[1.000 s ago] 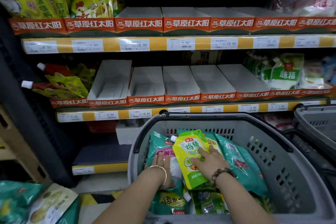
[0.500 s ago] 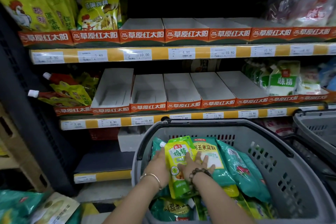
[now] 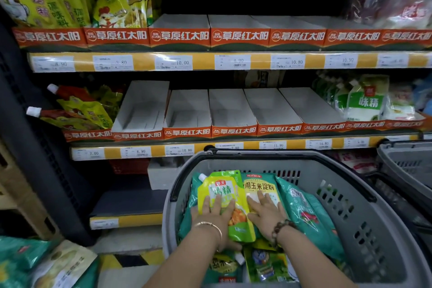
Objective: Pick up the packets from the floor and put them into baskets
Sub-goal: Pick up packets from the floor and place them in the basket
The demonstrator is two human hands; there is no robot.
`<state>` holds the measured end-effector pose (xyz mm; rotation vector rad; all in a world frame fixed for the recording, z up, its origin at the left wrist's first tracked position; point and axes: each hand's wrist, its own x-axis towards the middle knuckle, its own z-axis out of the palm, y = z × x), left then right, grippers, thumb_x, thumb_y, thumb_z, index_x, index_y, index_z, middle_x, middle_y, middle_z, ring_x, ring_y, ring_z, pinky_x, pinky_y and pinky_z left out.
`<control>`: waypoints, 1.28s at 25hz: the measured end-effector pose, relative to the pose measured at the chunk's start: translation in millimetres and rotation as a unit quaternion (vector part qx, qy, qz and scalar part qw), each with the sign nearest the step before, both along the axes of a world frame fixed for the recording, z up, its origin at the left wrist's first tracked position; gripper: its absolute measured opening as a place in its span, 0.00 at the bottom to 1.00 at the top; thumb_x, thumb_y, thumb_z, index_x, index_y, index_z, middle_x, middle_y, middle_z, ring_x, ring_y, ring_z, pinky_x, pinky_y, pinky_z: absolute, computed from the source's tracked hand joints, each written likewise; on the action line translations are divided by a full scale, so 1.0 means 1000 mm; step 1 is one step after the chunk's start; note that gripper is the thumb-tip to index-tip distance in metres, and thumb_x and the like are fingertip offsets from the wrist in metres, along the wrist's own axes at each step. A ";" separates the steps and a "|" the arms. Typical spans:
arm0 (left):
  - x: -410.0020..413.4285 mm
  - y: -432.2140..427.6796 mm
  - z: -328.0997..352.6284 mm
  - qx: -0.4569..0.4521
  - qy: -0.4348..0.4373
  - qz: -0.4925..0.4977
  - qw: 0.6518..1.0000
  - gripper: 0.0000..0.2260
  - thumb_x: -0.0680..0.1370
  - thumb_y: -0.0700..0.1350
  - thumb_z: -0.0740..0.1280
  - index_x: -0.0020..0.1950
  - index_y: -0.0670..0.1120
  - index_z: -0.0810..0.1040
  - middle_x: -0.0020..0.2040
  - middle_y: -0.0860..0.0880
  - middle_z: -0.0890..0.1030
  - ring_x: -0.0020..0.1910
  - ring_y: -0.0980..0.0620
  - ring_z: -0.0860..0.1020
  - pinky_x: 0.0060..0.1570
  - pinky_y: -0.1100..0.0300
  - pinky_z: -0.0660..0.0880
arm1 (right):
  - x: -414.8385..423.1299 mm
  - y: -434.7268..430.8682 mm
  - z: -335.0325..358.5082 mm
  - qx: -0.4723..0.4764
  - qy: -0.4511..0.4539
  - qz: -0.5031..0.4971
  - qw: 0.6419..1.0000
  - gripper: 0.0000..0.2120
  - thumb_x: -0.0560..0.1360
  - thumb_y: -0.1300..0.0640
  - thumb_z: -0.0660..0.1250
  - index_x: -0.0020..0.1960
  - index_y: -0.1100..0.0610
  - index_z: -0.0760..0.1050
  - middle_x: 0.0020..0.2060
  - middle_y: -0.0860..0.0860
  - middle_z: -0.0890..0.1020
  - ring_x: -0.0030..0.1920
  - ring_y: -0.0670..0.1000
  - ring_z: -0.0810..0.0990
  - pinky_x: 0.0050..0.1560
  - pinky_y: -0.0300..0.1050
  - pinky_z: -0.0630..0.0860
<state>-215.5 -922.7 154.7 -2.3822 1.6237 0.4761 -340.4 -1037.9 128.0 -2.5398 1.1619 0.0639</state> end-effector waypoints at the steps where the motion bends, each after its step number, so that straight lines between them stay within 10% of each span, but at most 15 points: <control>1: 0.007 0.001 0.003 0.014 -0.011 0.010 1.000 0.48 0.69 0.69 0.64 0.74 0.59 0.32 0.75 0.49 0.32 0.74 0.40 0.34 0.67 0.31 0.42 | 0.001 -0.001 -0.002 -0.013 0.015 0.001 1.000 0.27 0.79 0.42 0.51 0.76 0.42 0.47 0.76 0.49 0.41 0.75 0.50 0.39 0.72 0.54 0.37; 18: -0.001 -0.004 0.017 0.052 -0.040 0.028 0.997 0.53 0.67 0.68 0.68 0.76 0.52 0.37 0.76 0.43 0.36 0.75 0.39 0.38 0.71 0.36 0.47 | -0.001 0.008 0.010 -0.002 0.076 0.016 0.997 0.37 0.74 0.32 0.52 0.75 0.43 0.38 0.74 0.49 0.33 0.74 0.51 0.34 0.72 0.56 0.35; 25: -0.014 0.023 0.034 -0.130 0.071 0.065 0.987 0.29 0.74 0.60 0.65 0.71 0.48 0.64 0.72 0.42 0.63 0.70 0.41 0.63 0.67 0.45 0.63 | -0.005 0.008 0.017 -0.016 0.028 0.005 0.999 0.36 0.74 0.34 0.56 0.76 0.44 0.46 0.76 0.50 0.42 0.76 0.51 0.42 0.73 0.53 0.42; 32: 0.017 0.086 0.060 -0.282 0.093 0.122 0.947 0.23 0.78 0.50 0.62 0.72 0.50 0.63 0.68 0.45 0.70 0.65 0.44 0.70 0.63 0.51 0.69 | 0.016 0.038 0.050 -0.022 -0.105 0.016 0.994 0.30 0.75 0.41 0.61 0.74 0.48 0.59 0.73 0.52 0.62 0.71 0.52 0.64 0.68 0.45 0.64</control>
